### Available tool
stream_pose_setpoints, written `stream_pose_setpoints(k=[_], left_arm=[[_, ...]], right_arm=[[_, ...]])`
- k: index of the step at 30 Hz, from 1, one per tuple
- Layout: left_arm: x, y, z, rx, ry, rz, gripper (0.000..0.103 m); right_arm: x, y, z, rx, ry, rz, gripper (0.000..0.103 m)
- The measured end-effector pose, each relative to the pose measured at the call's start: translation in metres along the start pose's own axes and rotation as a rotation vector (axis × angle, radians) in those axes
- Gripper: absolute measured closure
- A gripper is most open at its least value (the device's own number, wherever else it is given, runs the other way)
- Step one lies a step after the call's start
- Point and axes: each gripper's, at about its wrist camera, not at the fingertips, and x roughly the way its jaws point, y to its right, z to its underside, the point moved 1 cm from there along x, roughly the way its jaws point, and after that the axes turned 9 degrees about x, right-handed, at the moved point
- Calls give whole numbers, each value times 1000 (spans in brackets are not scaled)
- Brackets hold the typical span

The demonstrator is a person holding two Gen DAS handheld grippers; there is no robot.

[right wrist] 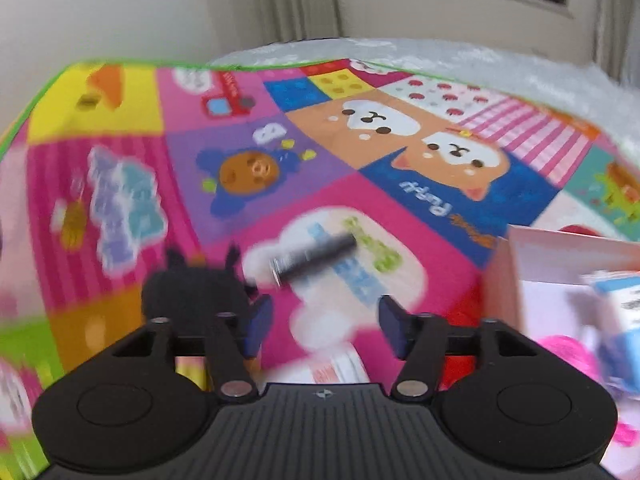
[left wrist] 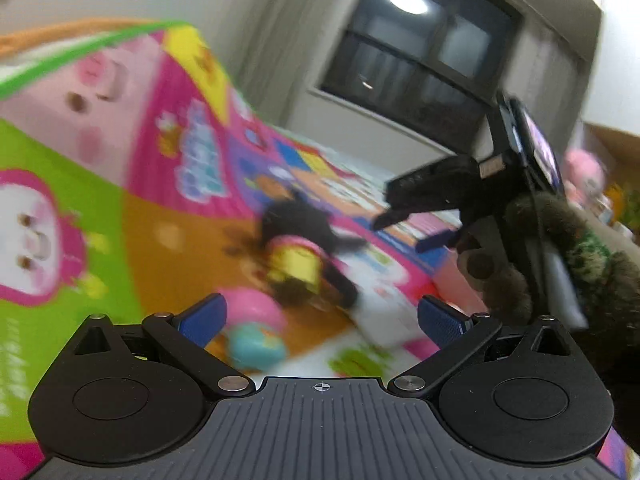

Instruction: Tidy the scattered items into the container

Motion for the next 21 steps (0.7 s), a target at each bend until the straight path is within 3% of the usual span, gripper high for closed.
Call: stream_pose_setpoints(k=[4,5,8,11,15,21], left_arm=[[11,-28,-1,-123,-41,-7,0],[14,-29,0,-122,-62,7,0],[23,-22,4,-56,-111,66,0],[27,-12,10,22,-156,90,0],[31,3,16,94,-197,127,0],[24,29,32,211,-209,187,0]], right_arm=[[46,-10,-25,47,23,43,42],[60,-12,-30,38,31,72,47],[99,-18,-40,-16,21,149,65],[114,-22,-36,-103,-33,178,68],[86,-22,-2,-265,-127,150,68],[20,-8,58,-295,-288,48,67]])
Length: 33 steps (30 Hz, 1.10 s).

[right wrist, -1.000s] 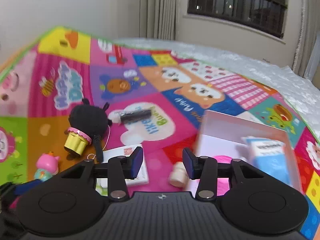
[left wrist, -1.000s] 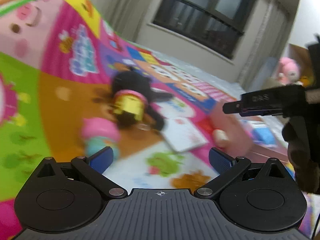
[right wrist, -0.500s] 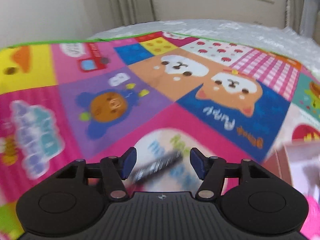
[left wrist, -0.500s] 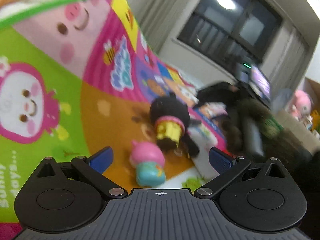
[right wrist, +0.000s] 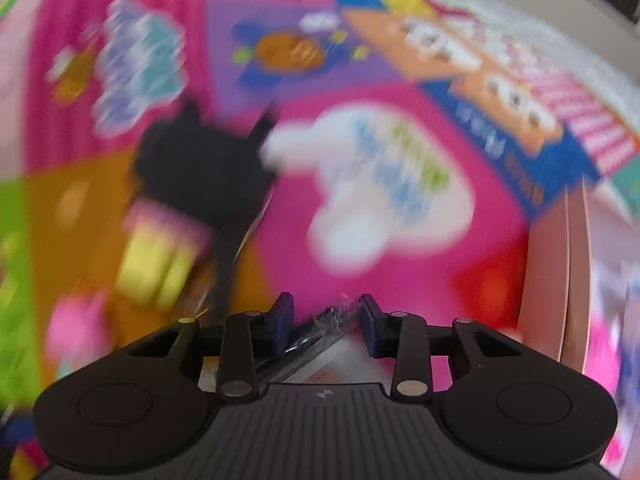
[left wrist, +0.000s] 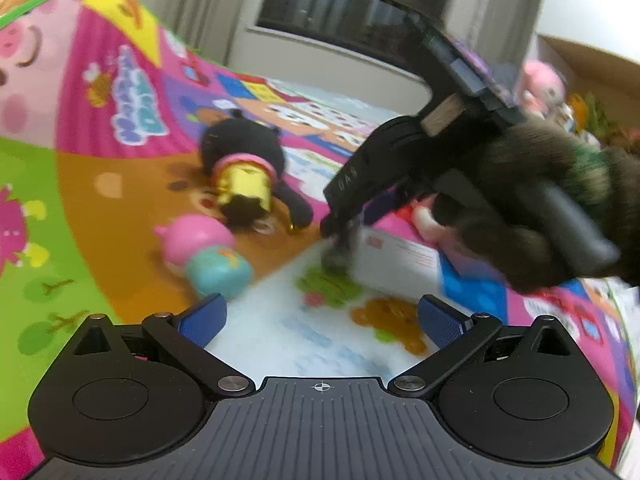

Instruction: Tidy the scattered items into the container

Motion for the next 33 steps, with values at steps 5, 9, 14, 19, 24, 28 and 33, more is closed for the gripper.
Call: stream_pose_setpoints(k=[5,9,14,19,24,28,33], left_arm=[[7,25,7,93,-25,29,0],[4,36,9,131,-7,63,0],[9,32,10,115,-23,80,0],[6,22,7,69,-18,91,0],[6,19,6,65,-18,95,0],[5,25,9,96,-18,121,0],[8,31,12,129,-17,124,0]], right_arm=[[-43,-3,29,-98,-59,5,66],[-48,13,-1,-122,66,275,77],[-1,22,-16,-187,39,504,93],[5,11,0,-208,-10,511,93],[-9,-10,50,-307,-46,449,93],[-39,6,79,-208,-70,365,93],[-77,46,126,-99,-64,352,93]])
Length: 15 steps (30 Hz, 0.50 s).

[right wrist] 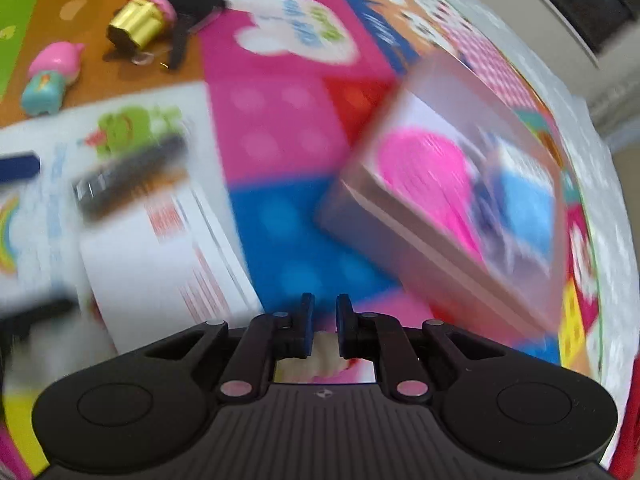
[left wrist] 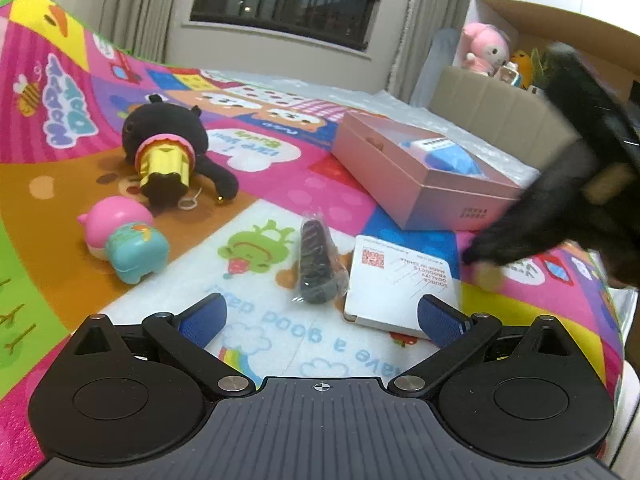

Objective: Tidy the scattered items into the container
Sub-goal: 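Grasp the white yogurt bottle with the right tool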

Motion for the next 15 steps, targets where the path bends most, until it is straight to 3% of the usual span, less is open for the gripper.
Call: stream_pose_setpoints(k=[3,5,8,12,15], left_arm=[[-1,3,0,9,23,30,0],[0,9,-1,31,20,18,0],[5,29,-9,68,-3,-29,0],[17,67,-16,147,-53,52,0],[31,79,-18,232,-112,-21,0]], right_arm=[[-23,39,35,154,69,-45,86],[-38,61,56,244,142,-91,61],[-50,89,97,401,259,-153,39],[-28,95,139,476,377,-87,35],[-9,91,154,505,452,-63,30]])
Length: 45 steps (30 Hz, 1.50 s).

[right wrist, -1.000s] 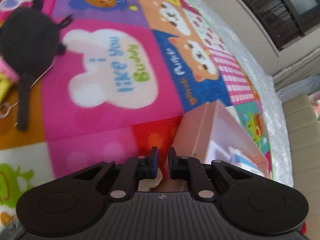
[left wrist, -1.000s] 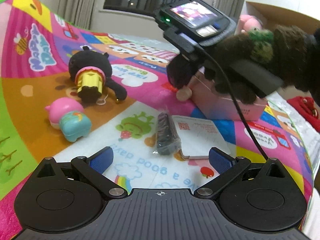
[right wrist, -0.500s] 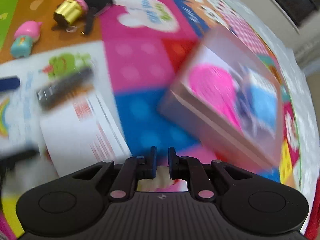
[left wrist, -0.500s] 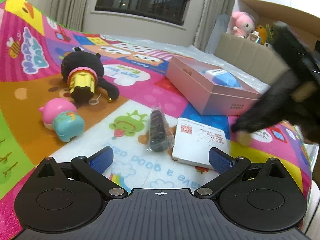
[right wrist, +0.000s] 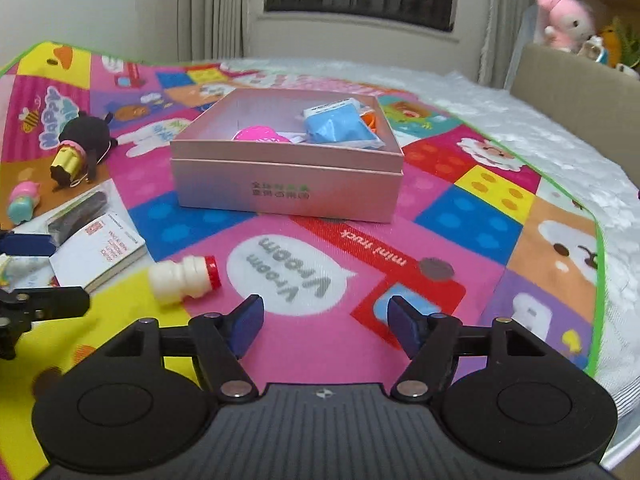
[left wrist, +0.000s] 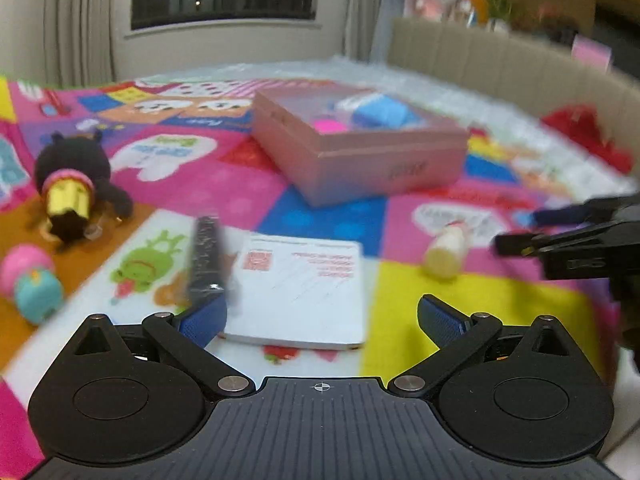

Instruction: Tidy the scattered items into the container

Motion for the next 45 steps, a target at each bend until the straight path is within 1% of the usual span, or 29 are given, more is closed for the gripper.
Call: stream_pose_setpoints(k=[2,3,4,6,7,8,9,10,11,13,15,17,18,19,21,22,23,24,26,28,30,33,35,37,38,39,42,43,45], left_arm=[[2,-6,0,41,-40,-98,0],[0,-13,1,48,-54,-142,0],[-3,-22,3,52,-72,-215,0],[-7,-40,5,66,-109,-401,0],[-10,-49,6,65,-126,-501,0],[-15,-58,7,43,-134,-571,0],[-21,-65,8,1,-129,-575,0],[-28,-71,9,-56,-116,-539,0],[-35,-75,10,-124,-95,-481,0],[-42,-75,15,-213,-63,-394,0],[-39,-67,18,-239,-66,-341,0],[-31,-55,20,-215,-81,-309,0],[-29,-50,19,-203,-83,-298,0],[-27,-47,18,-194,-82,-290,0],[-24,-43,14,-198,-74,-286,0],[-22,-43,11,-207,-69,-283,0],[-18,-44,6,-219,-64,-281,0],[-16,-44,2,-227,-61,-281,0],[-4,-47,-7,-241,-65,-293,0],[11,-52,-14,-249,-89,-315,0],[26,-59,-20,-252,-125,-367,0],[41,-70,-25,-253,-145,-383,0],[47,-75,-25,-262,-152,-369,0],[50,-78,-22,-276,-159,-350,2],[50,-78,-20,-283,-153,-338,7],[48,-77,-19,-282,-142,-338,15],[39,-67,-18,-267,-125,-318,17],[36,-60,-18,-250,-120,-293,17],[28,-37,-16,-172,-109,-228,17]], right_arm=[[-3,-1,11,-7,63,10,15],[-5,-2,17,-17,91,16,13],[-5,-4,24,-34,116,22,11],[-3,-5,34,-55,152,25,10],[-4,-3,35,-52,159,17,10],[-4,-1,34,-43,156,-3,6],[-3,2,33,-30,147,-24,4],[-2,5,31,-12,138,-48,3],[-3,9,30,5,135,-71,2],[-7,11,32,14,150,-97,3],[-16,5,32,-29,170,-137,5],[-26,-8,29,-97,186,-198,12],[-28,-15,27,-122,186,-228,13],[-27,-23,23,-135,177,-256,17],[-16,-36,15,-145,152,-268,27],[-10,-41,13,-155,143,-265,40],[-3,-46,11,-166,131,-262,58],[6,-50,9,-173,99,-264,59],[15,-51,9,-152,51,-259,61],[8,-45,13,-126,67,-257,61],[-2,-36,18,-102,80,-248,61],[-22,-16,30,-73,124,-177,61],[-34,-3,37,-47,152,-143,61],[-39,8,39,-15,155,-137,61],[-40,13,40,-2,151,-138,61],[-40,15,40,1,150,-136,61],[-39,17,44,-4,148,-124,61],[-39,17,45,-5,148,-125,61],[-39,14,47,-12,152,-128,60]])
